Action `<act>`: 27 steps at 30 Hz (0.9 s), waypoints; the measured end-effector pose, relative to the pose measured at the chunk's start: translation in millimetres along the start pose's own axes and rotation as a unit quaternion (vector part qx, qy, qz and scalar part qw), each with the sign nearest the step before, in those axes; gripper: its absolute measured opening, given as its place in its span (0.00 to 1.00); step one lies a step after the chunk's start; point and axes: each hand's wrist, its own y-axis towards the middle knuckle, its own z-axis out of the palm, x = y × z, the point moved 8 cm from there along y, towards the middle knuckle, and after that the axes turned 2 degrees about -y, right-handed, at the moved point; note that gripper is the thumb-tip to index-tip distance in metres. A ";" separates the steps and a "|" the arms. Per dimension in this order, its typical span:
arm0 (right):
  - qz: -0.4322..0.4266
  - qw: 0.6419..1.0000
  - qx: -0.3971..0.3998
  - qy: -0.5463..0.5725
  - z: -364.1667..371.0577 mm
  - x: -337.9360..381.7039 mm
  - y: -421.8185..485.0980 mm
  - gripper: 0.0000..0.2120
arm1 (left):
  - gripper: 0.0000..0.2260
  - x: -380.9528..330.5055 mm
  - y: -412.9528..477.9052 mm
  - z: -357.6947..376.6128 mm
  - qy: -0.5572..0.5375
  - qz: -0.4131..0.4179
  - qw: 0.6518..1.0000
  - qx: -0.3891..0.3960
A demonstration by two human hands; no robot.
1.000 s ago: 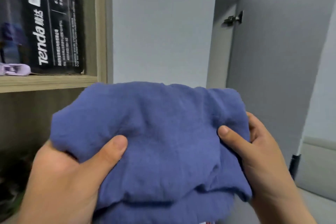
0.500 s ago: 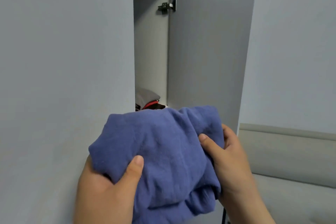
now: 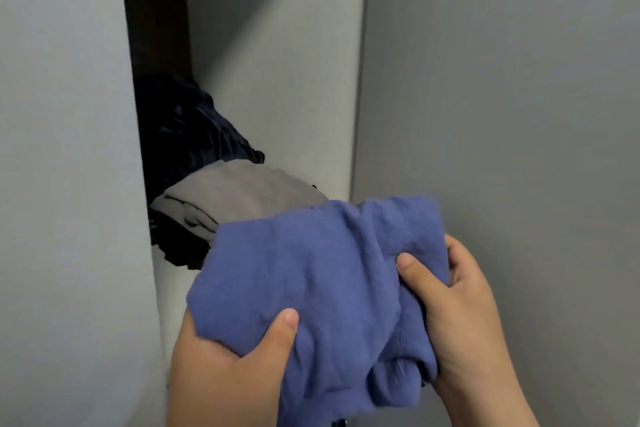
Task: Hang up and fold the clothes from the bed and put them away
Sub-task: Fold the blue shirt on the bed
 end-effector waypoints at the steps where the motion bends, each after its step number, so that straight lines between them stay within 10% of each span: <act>1: 0.009 1.000 0.007 0.012 -0.3 -7.9 15.5 0.09 | 0.27 11.0 6.4 4.8 -0.008 -0.001 1.000 -0.018; 17: -0.047 0.991 0.122 0.028 91.8 -4.6 172.4 0.10 | 0.21 -35.7 119.1 49.6 -0.043 0.140 0.973 -0.180; 27: 0.062 0.976 0.202 -0.047 199.1 -68.4 263.0 0.04 | 0.20 -3.4 180.6 34.0 0.020 0.023 0.967 -0.253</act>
